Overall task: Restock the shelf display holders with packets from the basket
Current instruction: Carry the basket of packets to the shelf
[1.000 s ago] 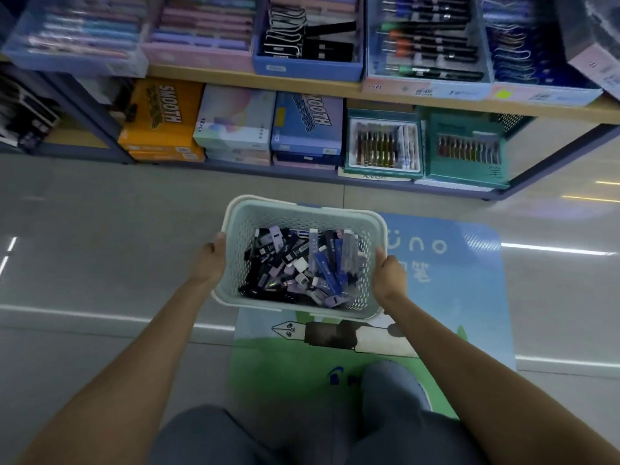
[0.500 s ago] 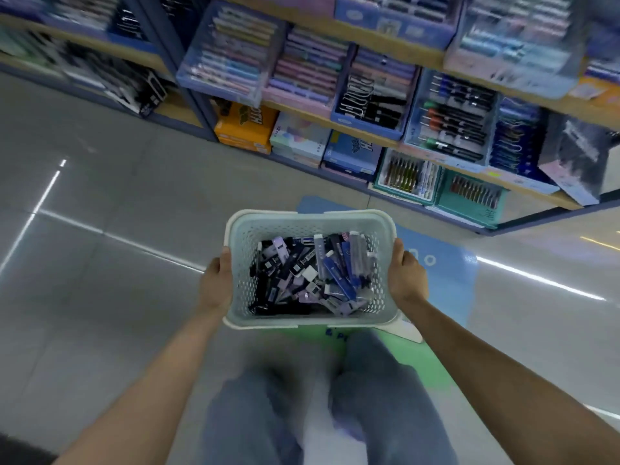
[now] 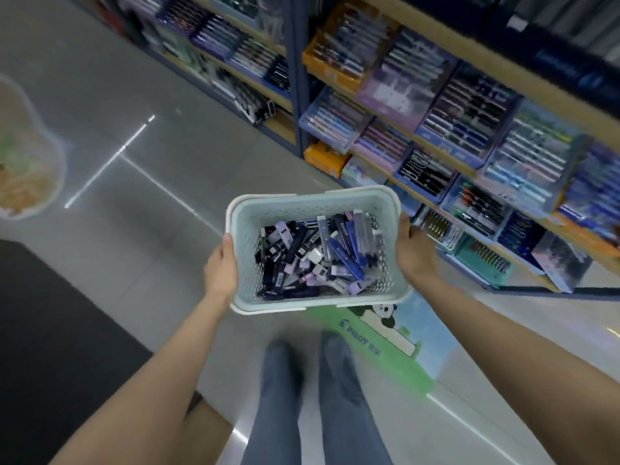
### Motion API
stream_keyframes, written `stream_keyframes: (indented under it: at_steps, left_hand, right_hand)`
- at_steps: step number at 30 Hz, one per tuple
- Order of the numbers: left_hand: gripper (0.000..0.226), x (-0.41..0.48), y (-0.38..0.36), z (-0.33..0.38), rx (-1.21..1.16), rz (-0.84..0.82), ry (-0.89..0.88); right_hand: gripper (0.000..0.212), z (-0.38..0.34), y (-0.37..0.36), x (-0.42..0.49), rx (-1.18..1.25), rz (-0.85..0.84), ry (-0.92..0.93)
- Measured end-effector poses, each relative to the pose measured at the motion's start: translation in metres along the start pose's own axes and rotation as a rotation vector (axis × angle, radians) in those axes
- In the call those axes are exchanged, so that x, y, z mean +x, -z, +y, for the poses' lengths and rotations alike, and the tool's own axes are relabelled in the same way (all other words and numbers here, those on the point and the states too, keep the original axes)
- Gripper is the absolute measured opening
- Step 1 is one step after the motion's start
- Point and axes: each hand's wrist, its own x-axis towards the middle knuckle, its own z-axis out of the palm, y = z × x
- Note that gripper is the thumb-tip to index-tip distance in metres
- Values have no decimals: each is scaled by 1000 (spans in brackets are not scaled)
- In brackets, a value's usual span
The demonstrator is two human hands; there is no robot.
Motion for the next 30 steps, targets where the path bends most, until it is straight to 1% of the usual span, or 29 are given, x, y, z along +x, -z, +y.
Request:
stream_keyframes:
  at_steps: [4, 8, 11, 14, 16, 19, 22, 24, 28, 30]
  left_hand:
    - [61, -13, 31, 7, -99, 65, 70]
    - [55, -15, 60, 5, -190, 136, 121]
    - [57, -9, 83, 0, -233, 201, 158]
    - [58, 4, 111, -9, -283, 253, 216]
    - [58, 16, 131, -13, -307, 289, 250]
    - [55, 37, 164, -19, -328, 355, 283]
    - [58, 61, 199, -24, -353, 394, 321]
    - [60, 77, 223, -23, -349, 415, 358]
    - [61, 115, 267, -19, -421, 475, 393]
    - [60, 136, 285, -12, -452, 505, 401]
  right_hand:
    - [58, -51, 8, 3, -78, -102, 91]
    - [57, -100, -4, 11, -177, -137, 180]
    - [59, -138, -26, 13, -201, -153, 251]
    - [56, -181, -53, 11, -211, -147, 357]
    - [59, -210, -77, 13, -204, -191, 405]
    - [62, -255, -116, 15, -268, -247, 440]
    - [63, -306, -151, 10, -354, -292, 470]
    - [62, -340, -174, 8, -381, -296, 487]
    - [72, -406, -223, 19, -421, -304, 542]
    - [68, -439, -245, 26, -418, -330, 579]
